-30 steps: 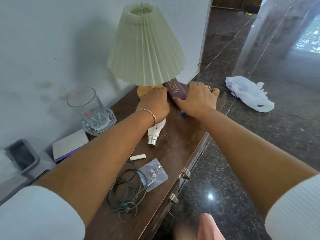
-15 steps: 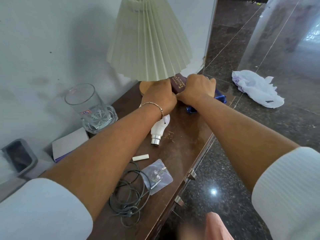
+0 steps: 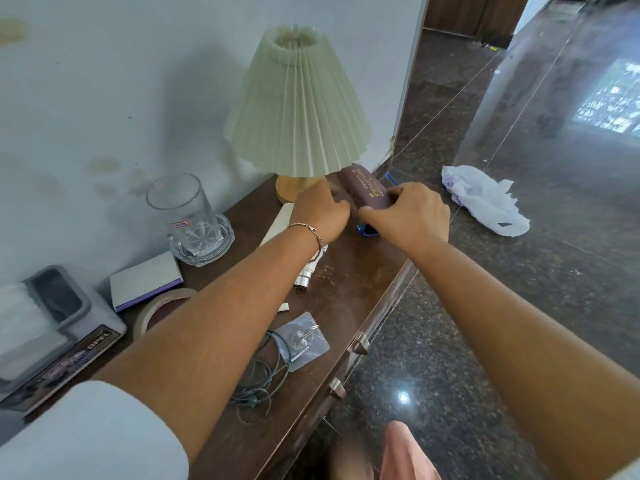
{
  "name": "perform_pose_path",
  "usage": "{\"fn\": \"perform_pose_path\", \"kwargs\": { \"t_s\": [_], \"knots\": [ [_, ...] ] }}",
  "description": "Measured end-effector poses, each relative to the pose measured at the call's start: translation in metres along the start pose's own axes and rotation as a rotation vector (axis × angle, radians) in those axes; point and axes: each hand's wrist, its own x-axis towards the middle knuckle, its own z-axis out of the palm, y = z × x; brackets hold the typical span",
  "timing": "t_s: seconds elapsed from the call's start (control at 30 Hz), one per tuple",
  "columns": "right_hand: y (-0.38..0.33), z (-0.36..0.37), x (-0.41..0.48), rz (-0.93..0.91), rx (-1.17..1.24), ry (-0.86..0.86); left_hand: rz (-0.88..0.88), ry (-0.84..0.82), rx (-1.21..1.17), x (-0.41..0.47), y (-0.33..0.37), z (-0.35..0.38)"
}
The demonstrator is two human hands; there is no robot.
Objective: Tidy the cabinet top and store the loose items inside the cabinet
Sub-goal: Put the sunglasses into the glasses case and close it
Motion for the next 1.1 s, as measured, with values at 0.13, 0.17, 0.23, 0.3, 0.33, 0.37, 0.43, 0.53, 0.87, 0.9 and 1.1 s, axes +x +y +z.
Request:
{"fn": "perform_pose_path", "kwargs": {
  "t_s": [0.13, 0.17, 0.23, 0.3, 0.33, 0.37, 0.43, 0.53, 0.87, 0.9, 1.1],
  "knots": [
    [-0.001, -0.031, -0.036, 0.027, 0.111, -0.019, -0.179, -0.035, -0.473, -0.017, 0.002, 0.001],
    [-0.001, -0.037, -0.044, 0.043, 0.141, -0.027, -0.233, -0.048, -0.587, -0.023, 0.003, 0.0],
    [0.001, -0.046, -0.058, 0.082, 0.218, -0.058, -0.322, -0.087, -0.798, -0.037, 0.005, -0.003],
    [0.003, -0.051, -0.072, 0.114, 0.332, -0.101, -0.368, -0.142, -0.937, -0.054, 0.004, -0.008],
    [0.004, -0.052, -0.078, 0.125, 0.392, -0.12, -0.375, -0.171, -0.979, -0.062, 0.003, -0.011],
    [0.004, -0.052, -0.083, 0.128, 0.446, -0.145, -0.374, -0.201, -1.012, -0.07, 0.0, -0.015],
    [0.002, -0.054, -0.093, 0.127, 0.563, -0.225, -0.365, -0.249, -1.083, -0.082, -0.009, -0.023],
    [-0.003, -0.056, -0.105, 0.107, 0.671, -0.353, -0.358, -0.27, -1.23, -0.102, -0.021, -0.04],
    [-0.039, -0.041, -0.117, -0.457, 0.13, -0.255, -0.353, -0.123, -1.369, -0.148, -0.048, -0.054],
    [-0.043, -0.043, -0.118, -0.516, 0.083, -0.256, -0.348, -0.101, -1.39, -0.152, -0.051, -0.053],
    [-0.057, -0.034, -0.127, -0.859, -0.377, -0.28, -0.372, 0.033, -1.509, -0.171, -0.064, -0.042]
  ]
}}
